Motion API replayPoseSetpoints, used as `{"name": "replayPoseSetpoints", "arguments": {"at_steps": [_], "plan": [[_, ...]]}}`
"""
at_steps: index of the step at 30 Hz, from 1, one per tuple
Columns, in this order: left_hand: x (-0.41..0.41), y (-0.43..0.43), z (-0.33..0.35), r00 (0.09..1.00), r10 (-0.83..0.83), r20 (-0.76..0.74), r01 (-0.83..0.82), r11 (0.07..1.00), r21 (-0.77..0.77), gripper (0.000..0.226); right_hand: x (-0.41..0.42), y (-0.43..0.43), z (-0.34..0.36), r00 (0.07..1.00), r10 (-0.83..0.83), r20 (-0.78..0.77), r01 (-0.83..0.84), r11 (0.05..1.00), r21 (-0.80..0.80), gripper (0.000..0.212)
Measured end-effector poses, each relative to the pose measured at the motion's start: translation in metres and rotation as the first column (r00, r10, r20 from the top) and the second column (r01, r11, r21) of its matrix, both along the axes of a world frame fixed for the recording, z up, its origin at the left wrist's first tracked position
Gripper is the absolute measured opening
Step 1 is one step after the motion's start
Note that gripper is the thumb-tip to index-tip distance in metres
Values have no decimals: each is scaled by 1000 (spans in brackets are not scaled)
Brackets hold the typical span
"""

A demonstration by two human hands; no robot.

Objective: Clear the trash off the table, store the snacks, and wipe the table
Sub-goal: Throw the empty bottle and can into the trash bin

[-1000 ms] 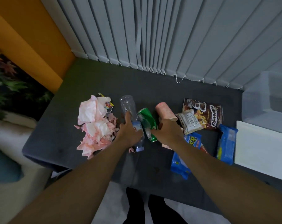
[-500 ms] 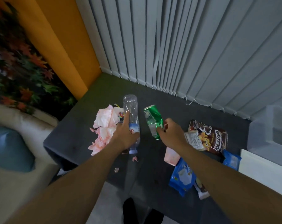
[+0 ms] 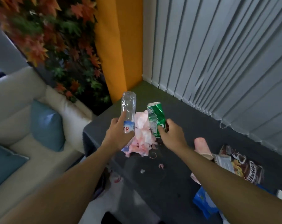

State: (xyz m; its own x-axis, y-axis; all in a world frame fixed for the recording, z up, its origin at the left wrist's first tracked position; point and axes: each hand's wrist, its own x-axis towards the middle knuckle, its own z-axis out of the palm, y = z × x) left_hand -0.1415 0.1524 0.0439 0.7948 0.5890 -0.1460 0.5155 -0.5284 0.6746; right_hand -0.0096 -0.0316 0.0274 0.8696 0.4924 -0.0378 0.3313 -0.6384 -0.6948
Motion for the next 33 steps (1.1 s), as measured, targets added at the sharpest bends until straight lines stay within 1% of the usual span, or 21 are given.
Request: {"name": "replayPoseSetpoints", "arguments": {"at_steps": [4, 6, 8, 11, 15, 20, 24, 26, 29, 33], "plan": [[-44, 52, -3, 997, 76, -5, -75, 996, 43, 87, -35, 57, 0, 999, 46, 12, -46, 998, 34, 18], [-71, 79, -11, 994, 113, 3, -113, 993, 35, 87, -58, 88, -4, 997, 83, 9, -83, 996, 40, 15], [-100, 104, -20, 991, 131, -3, -131, 991, 17, 87, -82, 119, -11, 992, 121, -25, -120, 992, 49, 14], [-143, 136, -38, 982, 173, -73, -173, 985, 3, 87, -116, 161, -25, 982, 184, -44, -183, 983, 27, 16], [-191, 169, -69, 953, 260, -152, -271, 961, -57, 88, -156, 205, -51, 966, 247, -71, -252, 966, -59, 20], [-238, 189, -119, 918, 264, -295, -318, 936, -152, 84, -190, 236, -92, 938, 312, -152, -335, 929, -159, 20], [-261, 196, -164, 870, 255, -423, -376, 896, -234, 74, -207, 250, -133, 924, 305, -231, -357, 905, -231, 20], [-269, 199, -189, 840, 240, -486, -409, 869, -277, 75, -215, 254, -158, 913, 284, -291, -365, 889, -276, 19], [-277, 204, -228, 807, 222, -548, -435, 851, -296, 80, -226, 256, -200, 899, 254, -356, -373, 871, -321, 14], [-282, 209, -278, 778, 226, -587, -465, 834, -295, 77, -238, 262, -254, 880, 189, -435, -374, 841, -391, 15]]}}
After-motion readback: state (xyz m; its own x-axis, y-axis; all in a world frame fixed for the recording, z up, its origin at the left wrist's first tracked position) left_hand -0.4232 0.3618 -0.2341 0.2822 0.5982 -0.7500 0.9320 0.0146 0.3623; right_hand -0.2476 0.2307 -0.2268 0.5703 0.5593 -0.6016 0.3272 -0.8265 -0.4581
